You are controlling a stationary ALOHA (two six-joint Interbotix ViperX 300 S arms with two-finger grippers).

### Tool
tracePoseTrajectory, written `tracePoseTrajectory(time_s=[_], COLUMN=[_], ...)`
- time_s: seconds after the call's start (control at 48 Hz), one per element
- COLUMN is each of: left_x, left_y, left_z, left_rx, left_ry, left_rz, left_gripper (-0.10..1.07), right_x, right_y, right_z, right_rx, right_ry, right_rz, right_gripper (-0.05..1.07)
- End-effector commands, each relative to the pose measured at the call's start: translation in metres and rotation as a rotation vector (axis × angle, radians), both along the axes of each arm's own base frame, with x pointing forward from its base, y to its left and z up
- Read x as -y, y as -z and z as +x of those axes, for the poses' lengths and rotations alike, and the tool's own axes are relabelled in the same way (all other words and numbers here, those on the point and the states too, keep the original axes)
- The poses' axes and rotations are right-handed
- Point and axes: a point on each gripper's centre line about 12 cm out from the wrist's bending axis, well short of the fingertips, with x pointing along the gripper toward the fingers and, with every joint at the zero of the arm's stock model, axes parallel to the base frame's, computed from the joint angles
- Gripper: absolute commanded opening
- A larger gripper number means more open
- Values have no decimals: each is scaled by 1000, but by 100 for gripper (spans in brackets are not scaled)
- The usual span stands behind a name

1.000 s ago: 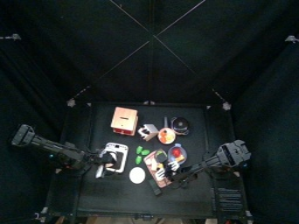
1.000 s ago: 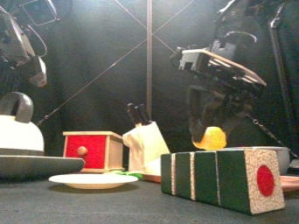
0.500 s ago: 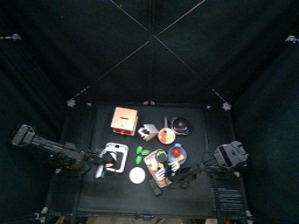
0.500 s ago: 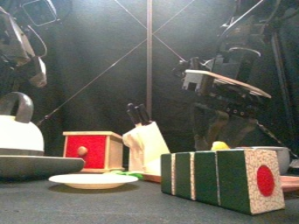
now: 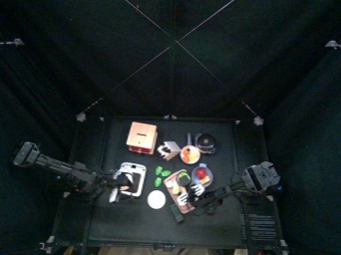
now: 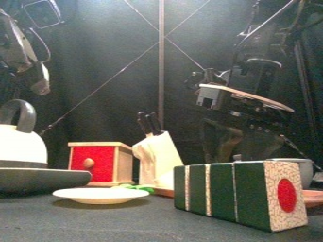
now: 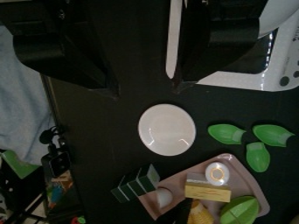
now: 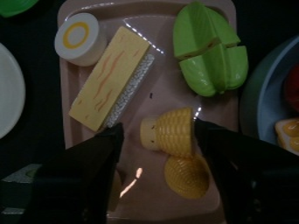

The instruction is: Place corn bottom on plate

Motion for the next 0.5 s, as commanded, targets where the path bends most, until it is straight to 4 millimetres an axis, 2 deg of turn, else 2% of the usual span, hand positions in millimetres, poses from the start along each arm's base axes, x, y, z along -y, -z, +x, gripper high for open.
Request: tracePoseTrajectory(time_s=[0.0, 0.229, 0.479], left_x=[0, 0, 0], left_y=[-5, -5, -5], left_z=[2, 3, 3], left_rx=[20, 19, 19], left_ry=[-1, -3, -3], left_rz=[-3, -4, -4], left_gripper=[88, 88, 88], right_x=[-2, -4, 1], right_y=[-15, -30, -60], right_z=[5, 7, 7], right_rx=[39, 79, 150], right_ry=[-2, -11, -31], right_rz=[13, 24, -5], right_gripper=[105, 104, 104])
